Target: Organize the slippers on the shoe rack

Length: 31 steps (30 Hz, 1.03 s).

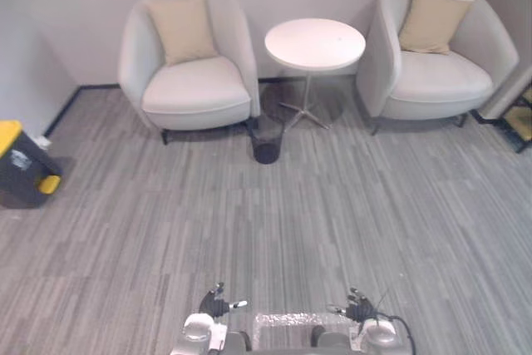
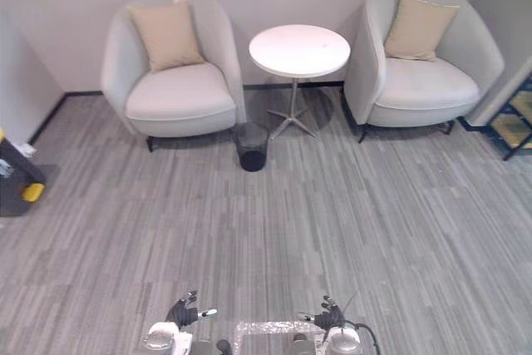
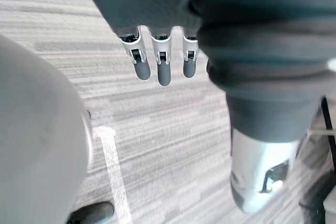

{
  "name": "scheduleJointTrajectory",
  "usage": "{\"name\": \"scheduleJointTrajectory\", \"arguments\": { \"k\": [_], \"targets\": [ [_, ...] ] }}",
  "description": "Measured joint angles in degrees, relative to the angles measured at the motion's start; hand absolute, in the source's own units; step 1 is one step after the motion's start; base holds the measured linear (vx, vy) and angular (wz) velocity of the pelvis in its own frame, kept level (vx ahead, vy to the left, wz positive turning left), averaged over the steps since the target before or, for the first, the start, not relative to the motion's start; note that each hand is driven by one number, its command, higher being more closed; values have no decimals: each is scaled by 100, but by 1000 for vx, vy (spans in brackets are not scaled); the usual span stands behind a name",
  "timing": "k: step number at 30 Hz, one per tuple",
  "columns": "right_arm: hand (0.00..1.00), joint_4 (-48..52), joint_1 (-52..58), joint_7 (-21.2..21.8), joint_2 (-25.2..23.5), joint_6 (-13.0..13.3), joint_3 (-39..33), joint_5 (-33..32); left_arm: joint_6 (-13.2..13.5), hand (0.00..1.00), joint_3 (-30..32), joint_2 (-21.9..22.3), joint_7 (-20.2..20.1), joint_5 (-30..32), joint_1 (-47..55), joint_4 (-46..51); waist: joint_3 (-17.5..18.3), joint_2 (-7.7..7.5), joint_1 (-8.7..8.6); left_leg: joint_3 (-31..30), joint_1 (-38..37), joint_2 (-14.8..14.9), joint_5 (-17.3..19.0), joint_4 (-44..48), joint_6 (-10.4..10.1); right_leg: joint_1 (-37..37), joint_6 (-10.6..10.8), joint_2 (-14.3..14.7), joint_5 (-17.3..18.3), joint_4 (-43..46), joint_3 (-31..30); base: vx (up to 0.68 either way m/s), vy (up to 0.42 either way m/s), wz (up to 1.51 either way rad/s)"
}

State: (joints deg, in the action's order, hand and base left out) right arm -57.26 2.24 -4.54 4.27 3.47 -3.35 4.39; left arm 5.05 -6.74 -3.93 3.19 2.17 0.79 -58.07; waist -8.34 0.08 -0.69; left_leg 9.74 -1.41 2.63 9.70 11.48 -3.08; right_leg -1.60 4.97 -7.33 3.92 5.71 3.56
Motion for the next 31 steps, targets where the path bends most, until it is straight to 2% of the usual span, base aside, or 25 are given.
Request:
{"name": "scheduleJointTrajectory", "arguments": {
  "k": [2, 4, 6, 8, 10, 13, 17, 21, 31],
  "targets": [
    [0, -38, -9, 9, 0, -2, 5, 8, 3, 0, 0, 4, 2, -2, 1, -1, 9, -14, 41, 159, -179, -8, -1, -158, 3, -18, 10, 3, 7, -9, -85, 155, 49, -35],
    [0, -59, -76, 14, 15, -2, 16, 10, 0, 0, 0, 6, 2, -10, 4, -3, -39, 75, 45, 259, -260, 34, 7, -233, 12, 112, 25, 15, 17, 198, 77, 109, -1, -38],
    [0, -113, -182, 16, 74, -7, 28, 14, -8, 0, -3, 24, 3, -22, 1, -19, -86, 178, 54, 327, -297, 137, 6, -233, 12, 352, 19, -3, 21, 691, 720, 83, -58, -29],
    [0, -121, -192, 15, 57, -4, 30, 15, -30, 0, -7, 9, -1, -23, 1, -37, -88, 157, 55, 330, -418, 159, 7, -234, 11, 391, -133, -102, 112, 1037, 1219, 41, -47, -5],
    [0, -131, -166, 15, 67, -2, 30, 17, -32, 0, -17, 17, 1, -25, -6, -82, -68, 138, 52, 264, -484, 118, 6, -238, 11, 331, -151, -148, 144, 1085, 1314, 17, -16, 7],
    [0, -236, -163, 21, 67, -9, 1, 13, -29, 0, 19, 0, 5, -40, -29, -96, -41, 88, 80, 222, -464, 19, 5, -336, 11, 126, -113, -143, 150, 514, 1352, -16, 3, 1],
    [0, -260, -99, 56, 60, -12, -98, 7, -34, 0, 142, -35, 21, -153, 66, -120, 4, 110, 100, 198, -464, 68, -1, -392, 14, -256, -101, 39, -329, -395, 1430, -63, 0, 2],
    [0, -285, -60, 62, 46, -12, -191, -5, -42, 0, 395, -96, 27, -240, 128, -235, 59, 56, 117, 151, -458, 37, -133, -582, 16, -438, -131, 127, -613, -926, 1492, -37, -45, 2],
    [0, -373, -9, 65, 33, -1, -339, -5, -40, 0, 809, -38, 22, -232, 217, -238, 160, -7, 129, -99, -585, 29, -238, -731, -22, -682, -134, 188, -686, -1107, 1660, -5, -26, 11]
  ]
}}
